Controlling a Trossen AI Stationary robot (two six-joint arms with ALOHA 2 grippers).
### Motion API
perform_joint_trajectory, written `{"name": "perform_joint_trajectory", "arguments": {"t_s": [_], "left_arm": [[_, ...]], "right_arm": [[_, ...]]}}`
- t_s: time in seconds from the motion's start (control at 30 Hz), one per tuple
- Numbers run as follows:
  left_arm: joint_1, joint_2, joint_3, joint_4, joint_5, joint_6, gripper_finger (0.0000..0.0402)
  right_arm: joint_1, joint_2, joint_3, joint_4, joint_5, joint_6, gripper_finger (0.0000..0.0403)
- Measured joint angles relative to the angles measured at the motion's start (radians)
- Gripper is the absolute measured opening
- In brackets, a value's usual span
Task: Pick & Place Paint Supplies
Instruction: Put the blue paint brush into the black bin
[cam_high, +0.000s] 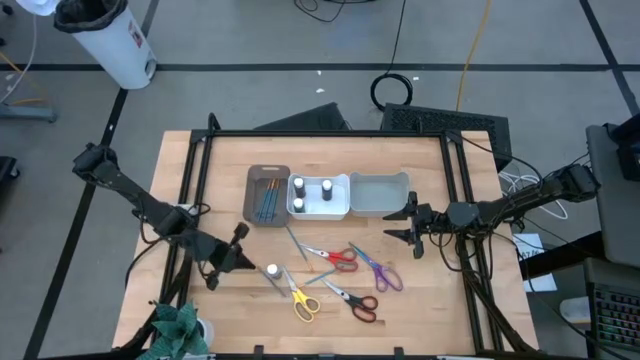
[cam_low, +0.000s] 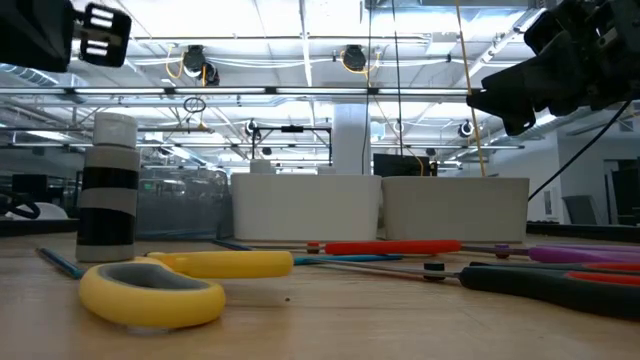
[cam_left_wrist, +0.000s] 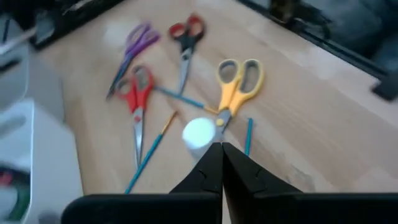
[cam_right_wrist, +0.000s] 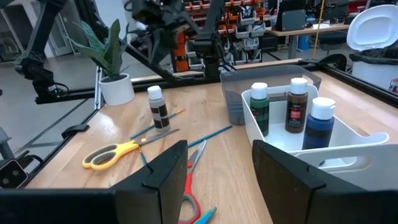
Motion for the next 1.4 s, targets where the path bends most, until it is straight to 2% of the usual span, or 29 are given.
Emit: {"name": "perform_joint_trajectory", "arguments": {"t_s": [0.17,0.4,0.53,0.7,0.83,1.0,1.2,1.4], "left_arm": [[0.0,0.024,0.0,-0.039,-0.008,-0.193,0.0039],[0.0,0.158,0.0,-0.167,-0.073,-0.338,0.0145],[0.0,0.241,0.0,-0.181,-0.052,-0.311,0.0195],[0.003,0.346,0.0,-0.181,-0.025,-0.219,0.0218],[0.034,0.424,0.005,-0.179,-0.002,-0.202,0.0216],[0.087,0.476,0.009,-0.186,0.075,-0.198,0.0186],[0.14,0.478,0.007,-0.19,0.198,-0.142,0.0117],[0.184,0.48,0.006,-0.189,0.232,-0.143,0.0044]], "right_arm": [[0.0,0.0,0.0,0.001,0.0,0.0,0.0171],[0.0,0.0,0.0,-0.001,0.0,0.0,0.0171],[0.0,0.0,0.0,0.002,0.0,0.0,0.0171],[0.0,0.0,0.0,0.002,0.0,0.0,0.0171],[0.0,0.0,0.0,0.0,0.0,0.0,0.0171],[0.0,0.0,0.0,-0.001,0.0,0.0,0.0171],[0.0,0.0,0.0,0.0,0.0,0.0,0.0171],[0.0,0.0,0.0,0.0,0.0,0.0,0.0171]]}}
